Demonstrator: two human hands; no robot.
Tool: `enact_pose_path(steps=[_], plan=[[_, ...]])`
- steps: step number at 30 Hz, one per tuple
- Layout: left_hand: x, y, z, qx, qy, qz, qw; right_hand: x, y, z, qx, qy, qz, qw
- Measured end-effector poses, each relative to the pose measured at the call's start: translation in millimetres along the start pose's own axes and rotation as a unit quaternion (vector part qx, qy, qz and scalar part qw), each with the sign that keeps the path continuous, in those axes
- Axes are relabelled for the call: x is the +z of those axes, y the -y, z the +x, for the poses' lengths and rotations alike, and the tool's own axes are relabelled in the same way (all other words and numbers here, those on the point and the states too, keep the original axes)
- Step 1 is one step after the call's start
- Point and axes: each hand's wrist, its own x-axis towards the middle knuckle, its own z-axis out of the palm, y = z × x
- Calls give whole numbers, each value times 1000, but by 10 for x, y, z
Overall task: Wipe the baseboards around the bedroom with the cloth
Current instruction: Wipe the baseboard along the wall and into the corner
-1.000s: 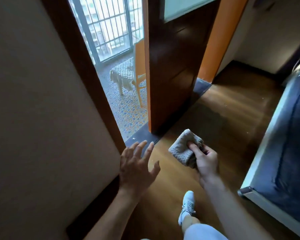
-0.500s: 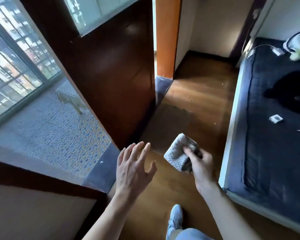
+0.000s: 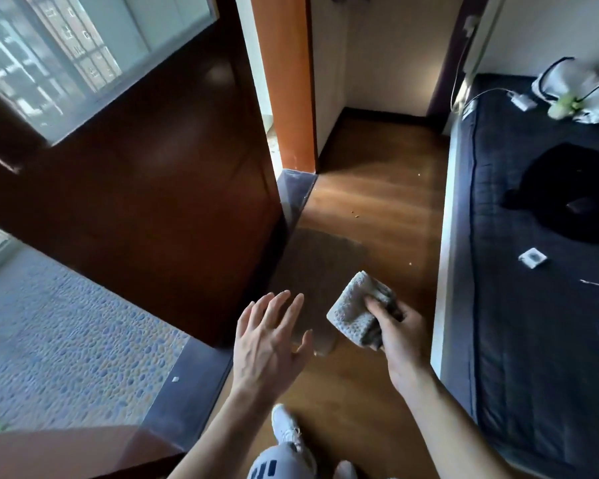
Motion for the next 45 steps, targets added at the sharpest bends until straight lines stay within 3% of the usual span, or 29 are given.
enact_pose_path(steps=[18,25,35,45], plan=[[970,592,3236,103,33,-20,994,1126,932,2778,18,-76,10,997],[1249,593,4277,122,40,-32,991,1201,1185,3620,15,-104,14,994],[2011,-8,5751,125,50,-37,990,785,1585,5189,33,-113,-8,993],[2612,-1173,7337,96,51,-36,993,48,2659,6846,13,-80,-37,996]])
